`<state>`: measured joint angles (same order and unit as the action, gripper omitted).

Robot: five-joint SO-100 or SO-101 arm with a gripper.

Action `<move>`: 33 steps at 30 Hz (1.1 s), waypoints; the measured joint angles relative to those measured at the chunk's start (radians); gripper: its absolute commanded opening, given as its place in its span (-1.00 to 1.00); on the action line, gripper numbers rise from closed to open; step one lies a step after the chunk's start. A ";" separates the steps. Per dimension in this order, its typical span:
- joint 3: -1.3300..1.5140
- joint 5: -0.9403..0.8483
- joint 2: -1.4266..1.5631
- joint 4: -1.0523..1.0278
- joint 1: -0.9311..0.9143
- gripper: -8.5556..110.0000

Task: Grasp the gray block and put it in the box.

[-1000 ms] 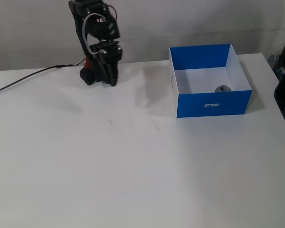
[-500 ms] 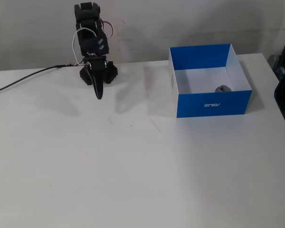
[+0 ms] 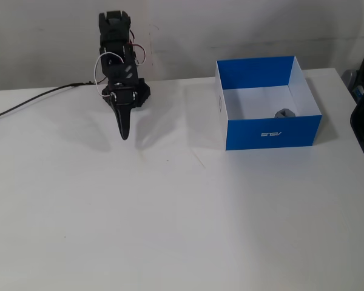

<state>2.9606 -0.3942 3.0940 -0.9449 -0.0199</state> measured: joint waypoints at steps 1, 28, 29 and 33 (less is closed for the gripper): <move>0.026 0.000 0.041 -0.008 0.000 -0.85; 0.133 0.215 0.281 -0.101 0.055 -0.85; 0.133 0.218 0.281 -0.101 0.052 -0.85; 0.133 0.218 0.281 -0.101 0.048 -0.85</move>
<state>3.0940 -0.1764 3.3748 -1.0462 0.0276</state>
